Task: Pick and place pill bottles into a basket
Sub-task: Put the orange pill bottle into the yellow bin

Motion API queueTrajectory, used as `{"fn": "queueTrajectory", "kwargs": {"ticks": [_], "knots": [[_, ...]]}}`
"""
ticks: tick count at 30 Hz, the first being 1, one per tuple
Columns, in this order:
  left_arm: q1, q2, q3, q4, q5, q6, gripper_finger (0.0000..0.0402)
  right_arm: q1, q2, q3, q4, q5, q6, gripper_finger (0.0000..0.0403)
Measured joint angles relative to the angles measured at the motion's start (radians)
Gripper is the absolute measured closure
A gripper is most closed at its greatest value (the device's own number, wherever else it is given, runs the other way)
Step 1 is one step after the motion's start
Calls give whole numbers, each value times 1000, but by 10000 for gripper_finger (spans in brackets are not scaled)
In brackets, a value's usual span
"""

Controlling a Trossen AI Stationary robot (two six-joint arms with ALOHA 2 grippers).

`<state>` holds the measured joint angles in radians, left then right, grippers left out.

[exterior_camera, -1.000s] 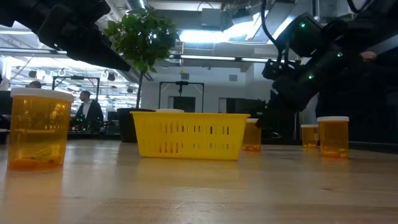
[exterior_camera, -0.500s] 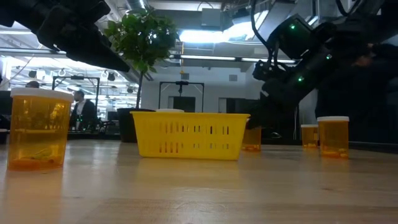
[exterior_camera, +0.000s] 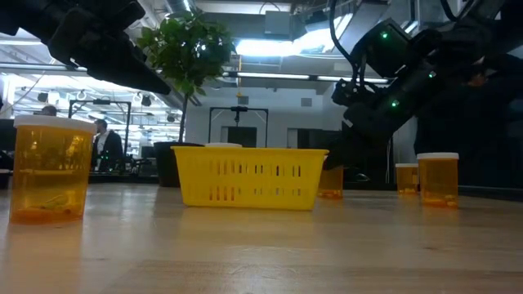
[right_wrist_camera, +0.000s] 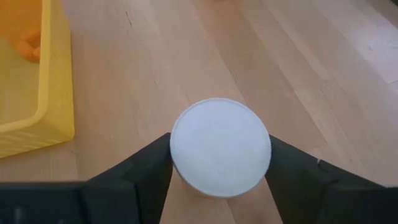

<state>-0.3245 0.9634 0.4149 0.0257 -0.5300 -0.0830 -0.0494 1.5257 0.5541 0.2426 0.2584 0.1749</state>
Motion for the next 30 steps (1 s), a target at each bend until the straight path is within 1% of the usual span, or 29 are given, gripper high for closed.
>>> {"fn": "queueTrajectory", "kwargs": {"ticks": [4,10,16,19,26,30], "knots": [[0,0,0,0,0,0,399,0,0,0,0,0,0,184],[0,0,0,0,0,0,395,0,0,0,0,-1,0,187],[0,0,0,0,0,0,399,0,-1,21,-6,-71,-6,188],[0,0,0,0,0,0,399,0,-2,66,-28,-102,-53,188],[0,0,0,1,0,0,392,0,-3,258,-307,-95,-134,188],[0,0,0,1,-1,0,396,6,-4,338,-339,-98,-186,188]]}}
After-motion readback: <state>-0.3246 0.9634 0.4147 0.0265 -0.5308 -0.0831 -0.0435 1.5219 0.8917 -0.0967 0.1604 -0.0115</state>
